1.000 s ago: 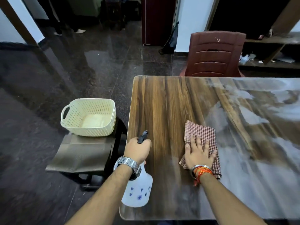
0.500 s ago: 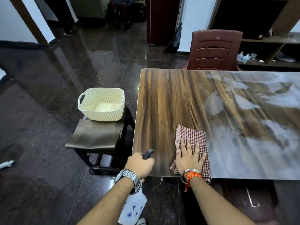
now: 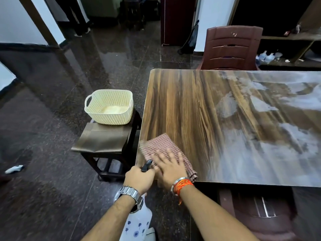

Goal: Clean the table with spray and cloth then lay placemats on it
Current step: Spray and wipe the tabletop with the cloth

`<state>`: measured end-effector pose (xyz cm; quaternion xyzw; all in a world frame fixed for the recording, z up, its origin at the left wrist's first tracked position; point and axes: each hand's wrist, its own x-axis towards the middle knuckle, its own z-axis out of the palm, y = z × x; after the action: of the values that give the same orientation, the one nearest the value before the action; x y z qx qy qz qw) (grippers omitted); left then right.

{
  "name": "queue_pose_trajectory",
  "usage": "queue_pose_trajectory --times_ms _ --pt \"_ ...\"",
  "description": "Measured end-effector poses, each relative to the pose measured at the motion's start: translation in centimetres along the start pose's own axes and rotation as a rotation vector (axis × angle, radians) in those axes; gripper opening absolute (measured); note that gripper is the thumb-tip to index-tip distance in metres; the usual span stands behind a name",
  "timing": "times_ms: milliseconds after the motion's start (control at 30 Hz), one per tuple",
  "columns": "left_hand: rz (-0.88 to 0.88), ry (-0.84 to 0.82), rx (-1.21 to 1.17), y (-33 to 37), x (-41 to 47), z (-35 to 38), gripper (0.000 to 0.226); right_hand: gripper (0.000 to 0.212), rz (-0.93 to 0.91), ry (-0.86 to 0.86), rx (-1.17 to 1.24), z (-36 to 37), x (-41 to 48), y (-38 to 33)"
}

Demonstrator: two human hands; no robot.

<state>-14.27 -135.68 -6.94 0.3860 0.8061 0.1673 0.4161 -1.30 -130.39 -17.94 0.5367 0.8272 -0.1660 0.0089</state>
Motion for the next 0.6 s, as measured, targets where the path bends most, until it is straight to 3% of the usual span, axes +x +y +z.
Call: queue_pose_trajectory --times_ms 167,233,300,367,467,600 --pt "0.016 0.034 -0.017 1.2 0.4 0.6 0.022 0.054 0.728 0.176 0.138 -2.0 -1.0 9.7" --pt "0.025 0.049 -0.026 1.7 0.4 0.7 0.023 0.055 0.871 0.193 0.179 -2.4 -1.4 10.1" --pt "0.033 0.059 -0.011 2.4 0.7 1.0 0.022 0.056 0.763 0.197 0.148 -1.9 -1.7 7.5" --pt "0.05 0.069 0.006 3.6 1.1 1.4 0.02 0.056 0.429 0.196 0.108 -1.0 -2.0 4.1" --pt "0.088 0.082 0.0 6.1 1.8 1.9 0.018 0.049 -0.022 0.028 -0.027 -0.3 -1.4 1.0" --pt "0.143 0.027 -0.023 10.0 3.8 2.7 0.019 0.052 -0.293 -0.167 -0.204 -0.5 1.9 2.3"
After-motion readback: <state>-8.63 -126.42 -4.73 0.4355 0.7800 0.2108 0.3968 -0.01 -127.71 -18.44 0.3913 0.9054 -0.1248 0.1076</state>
